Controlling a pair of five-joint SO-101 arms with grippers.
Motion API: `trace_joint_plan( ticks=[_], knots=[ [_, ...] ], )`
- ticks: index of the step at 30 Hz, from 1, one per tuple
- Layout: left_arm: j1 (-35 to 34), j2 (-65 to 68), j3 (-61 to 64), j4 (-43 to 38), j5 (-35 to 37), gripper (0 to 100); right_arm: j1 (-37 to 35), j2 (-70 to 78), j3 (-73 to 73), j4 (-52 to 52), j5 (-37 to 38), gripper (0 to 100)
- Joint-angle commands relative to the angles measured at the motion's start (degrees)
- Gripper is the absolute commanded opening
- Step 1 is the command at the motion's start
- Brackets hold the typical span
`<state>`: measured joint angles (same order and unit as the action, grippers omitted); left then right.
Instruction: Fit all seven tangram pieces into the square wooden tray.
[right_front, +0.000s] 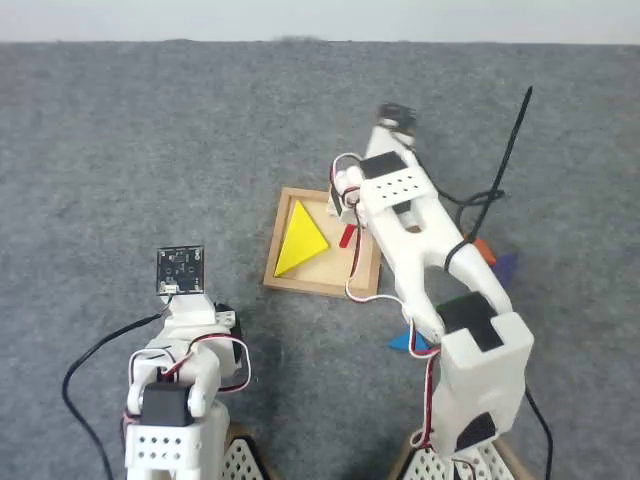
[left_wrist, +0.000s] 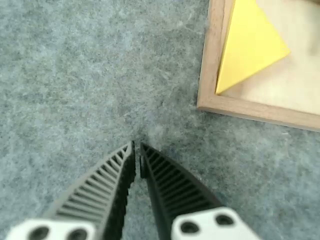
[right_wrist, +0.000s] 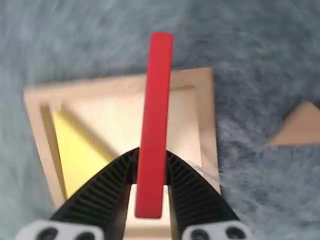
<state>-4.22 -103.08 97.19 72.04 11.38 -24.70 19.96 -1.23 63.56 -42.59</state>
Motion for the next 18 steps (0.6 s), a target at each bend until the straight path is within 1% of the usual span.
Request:
trace_joint_plan(
  ticks=[1,6,8,13,18],
  knots=[
    [-0.4,-1.1,-0.7,0.3,-0.9,1,1.1,0.3,-6.2,-1.5,-5.6,1.0],
    [-0.4,-1.1,-0.7,0.3,-0.9,1,0.0,5.9,-11.5,-3.6,-16.6,1.0],
    [-0.4,-1.1,-0.7,0.3,-0.9,1,-0.2,8.6,-14.2,-3.6,-19.8,1.0],
    [-0.4,-1.1,-0.7,0.3,-0.9,1,-1.7,13.8,-18.9,-3.3,-20.6,1.0],
    [-0.4,-1.1,-0.7,0.3,-0.9,1,-2.9,14.5,-19.9,-3.4,-20.6,1.0]
  ],
)
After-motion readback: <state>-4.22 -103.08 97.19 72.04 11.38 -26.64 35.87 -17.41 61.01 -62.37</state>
